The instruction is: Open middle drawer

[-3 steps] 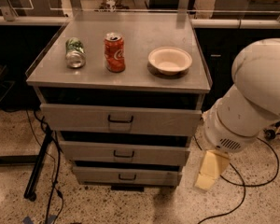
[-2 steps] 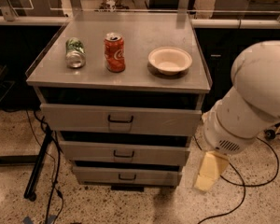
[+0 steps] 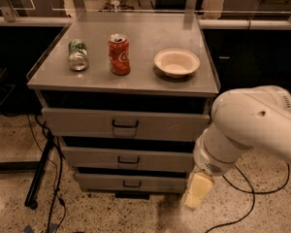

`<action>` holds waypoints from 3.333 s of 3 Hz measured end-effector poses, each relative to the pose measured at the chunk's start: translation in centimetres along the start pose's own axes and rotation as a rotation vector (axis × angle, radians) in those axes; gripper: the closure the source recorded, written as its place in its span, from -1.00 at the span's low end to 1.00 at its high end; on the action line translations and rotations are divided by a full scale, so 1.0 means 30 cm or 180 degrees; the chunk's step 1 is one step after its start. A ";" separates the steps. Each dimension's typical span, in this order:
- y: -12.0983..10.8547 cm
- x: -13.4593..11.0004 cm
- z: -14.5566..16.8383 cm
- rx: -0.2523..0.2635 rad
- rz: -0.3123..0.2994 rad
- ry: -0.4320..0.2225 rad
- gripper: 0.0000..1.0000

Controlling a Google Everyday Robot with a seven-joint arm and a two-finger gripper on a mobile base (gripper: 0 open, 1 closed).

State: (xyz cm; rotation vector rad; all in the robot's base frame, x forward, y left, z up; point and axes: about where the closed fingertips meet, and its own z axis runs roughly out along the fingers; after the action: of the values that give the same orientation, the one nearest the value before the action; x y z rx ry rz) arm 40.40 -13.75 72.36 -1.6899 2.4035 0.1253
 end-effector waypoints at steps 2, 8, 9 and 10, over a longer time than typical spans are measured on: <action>-0.032 -0.023 0.125 -0.0097 0.0086 -0.0009 -1.00; -0.186 -0.137 0.638 -0.0034 0.0840 -0.0536 -1.00; -0.189 -0.139 0.641 -0.0032 0.0842 -0.0545 -1.00; -0.187 -0.146 0.700 -0.0075 0.0856 -0.0625 -1.00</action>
Offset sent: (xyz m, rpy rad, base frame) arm 0.0142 0.0089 -0.0306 0.0131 0.0265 -0.0171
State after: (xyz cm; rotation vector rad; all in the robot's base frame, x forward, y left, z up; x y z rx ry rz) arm 49.51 -7.77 53.04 -1.2871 2.4721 0.3434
